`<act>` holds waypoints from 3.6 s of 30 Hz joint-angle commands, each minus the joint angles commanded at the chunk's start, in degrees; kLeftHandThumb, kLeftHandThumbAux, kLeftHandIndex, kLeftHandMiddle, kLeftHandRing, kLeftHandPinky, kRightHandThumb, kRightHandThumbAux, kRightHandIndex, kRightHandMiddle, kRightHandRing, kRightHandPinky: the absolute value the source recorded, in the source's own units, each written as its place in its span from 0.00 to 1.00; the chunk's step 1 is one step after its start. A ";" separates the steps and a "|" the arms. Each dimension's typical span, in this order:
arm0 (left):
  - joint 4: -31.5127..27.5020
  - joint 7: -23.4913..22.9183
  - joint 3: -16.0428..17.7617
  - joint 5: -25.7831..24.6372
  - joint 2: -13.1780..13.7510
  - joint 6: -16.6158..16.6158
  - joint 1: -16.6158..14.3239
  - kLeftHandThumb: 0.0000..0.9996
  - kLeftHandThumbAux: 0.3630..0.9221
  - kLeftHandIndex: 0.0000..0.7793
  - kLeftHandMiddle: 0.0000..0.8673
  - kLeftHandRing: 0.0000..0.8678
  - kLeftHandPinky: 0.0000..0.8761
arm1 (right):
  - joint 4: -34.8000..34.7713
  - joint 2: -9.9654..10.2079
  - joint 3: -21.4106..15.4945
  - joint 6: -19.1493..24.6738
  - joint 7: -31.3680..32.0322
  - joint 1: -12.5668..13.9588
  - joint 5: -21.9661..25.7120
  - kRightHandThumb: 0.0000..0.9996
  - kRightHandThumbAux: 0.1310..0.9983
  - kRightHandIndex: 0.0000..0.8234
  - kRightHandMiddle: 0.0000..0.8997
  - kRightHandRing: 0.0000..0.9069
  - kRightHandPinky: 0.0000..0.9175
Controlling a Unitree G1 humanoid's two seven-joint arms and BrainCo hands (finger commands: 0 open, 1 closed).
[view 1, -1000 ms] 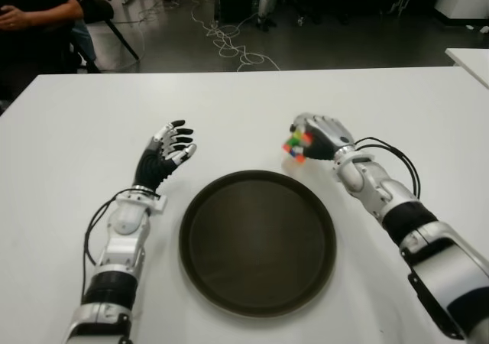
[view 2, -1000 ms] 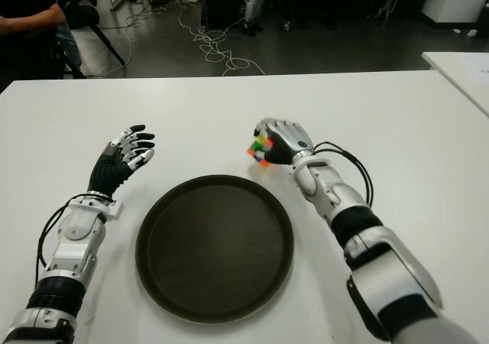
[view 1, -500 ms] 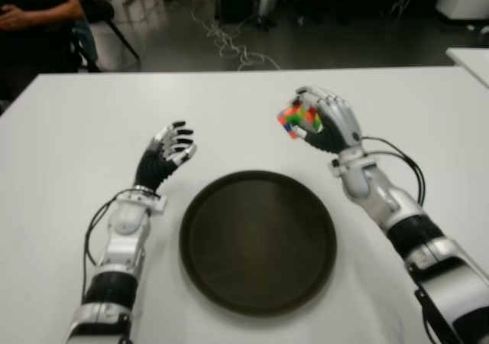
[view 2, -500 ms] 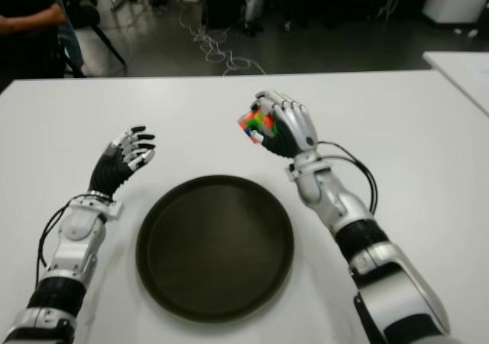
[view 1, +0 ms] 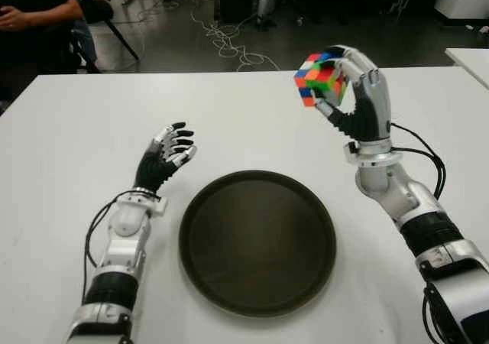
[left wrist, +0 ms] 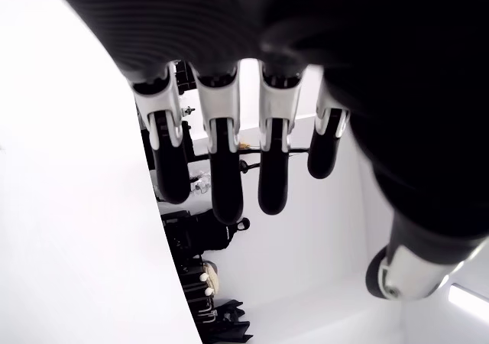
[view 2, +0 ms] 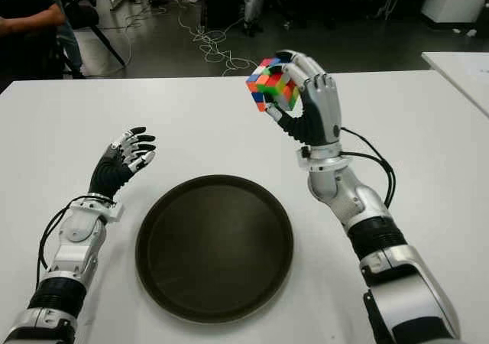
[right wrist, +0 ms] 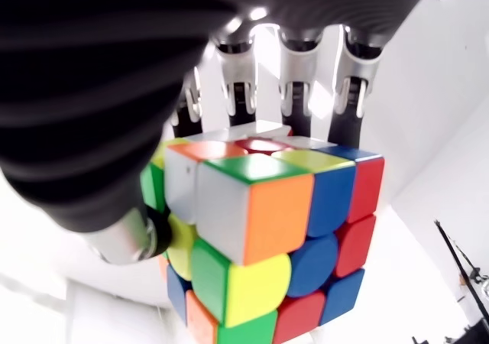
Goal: Pick up the Rubik's Cube and put it in the plate
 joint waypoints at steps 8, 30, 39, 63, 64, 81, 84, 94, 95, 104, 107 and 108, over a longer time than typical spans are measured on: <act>-1.03 0.00 -0.25 0.04 -0.18 0.90 0.17 0.08 0.51 0.24 0.33 0.32 0.30 | -1.37 -1.33 1.82 -2.80 22.20 2.04 12.00 0.70 0.69 0.52 0.79 0.80 0.80; -0.46 0.27 -0.26 0.12 -0.24 0.89 0.11 0.08 0.49 0.25 0.31 0.30 0.27 | -12.63 -11.04 10.83 4.76 80.84 1.89 39.03 0.70 0.69 0.53 0.81 0.82 0.80; -0.05 0.54 -0.30 0.63 -0.04 0.37 0.05 0.08 0.49 0.24 0.31 0.29 0.25 | -14.64 -9.52 8.34 9.39 86.65 2.79 40.05 0.70 0.69 0.53 0.80 0.81 0.80; -0.64 -0.17 -0.25 -0.11 -0.36 0.48 0.24 0.07 0.53 0.24 0.32 0.32 0.32 | -16.16 -4.66 5.06 11.60 89.28 5.46 37.15 0.70 0.69 0.53 0.80 0.81 0.79; -0.72 -0.15 -0.27 -0.09 -0.36 0.58 0.26 0.07 0.52 0.24 0.32 0.32 0.32 | -16.25 -4.68 4.97 11.66 89.17 5.50 36.93 0.70 0.69 0.53 0.80 0.81 0.79; -0.68 -0.21 -0.28 0.04 -0.20 0.25 0.20 0.09 0.50 0.25 0.32 0.33 0.35 | -12.88 -0.73 1.22 9.30 84.07 6.46 36.81 0.67 0.70 0.49 0.37 0.33 0.32; -0.91 -0.60 -0.21 -0.30 -0.18 0.05 0.30 0.10 0.50 0.25 0.32 0.33 0.36 | -13.32 0.14 0.64 11.17 85.16 6.97 38.77 0.38 0.71 0.31 0.29 0.25 0.22; -0.17 -1.36 -0.04 -0.66 0.01 -0.67 0.14 0.10 0.51 0.26 0.31 0.32 0.33 | -12.76 0.99 0.00 14.55 89.66 6.45 41.94 0.02 0.64 0.02 0.05 0.02 0.01; -0.16 -1.40 -0.02 -0.67 0.00 -0.71 0.14 0.10 0.51 0.26 0.31 0.32 0.33 | -12.66 0.99 -0.06 14.70 89.98 6.39 41.94 0.01 0.63 0.02 0.05 0.02 0.01; -0.35 -1.12 0.15 -0.85 -0.18 0.04 0.22 0.11 0.50 0.25 0.31 0.31 0.33 | -12.81 0.38 -0.27 16.44 91.52 5.82 40.52 0.00 0.58 0.00 0.00 0.00 0.00; -0.36 -1.05 0.11 -0.77 -0.16 -0.02 0.23 0.12 0.50 0.25 0.31 0.32 0.34 | -12.86 0.42 -0.47 16.57 91.60 5.81 40.29 0.00 0.56 0.00 0.00 0.00 0.00; -0.36 -1.02 0.10 -0.75 -0.15 -0.06 0.23 0.12 0.50 0.25 0.31 0.32 0.34 | -12.86 0.45 -0.54 16.60 91.59 5.81 40.24 0.00 0.55 0.00 0.00 0.00 0.00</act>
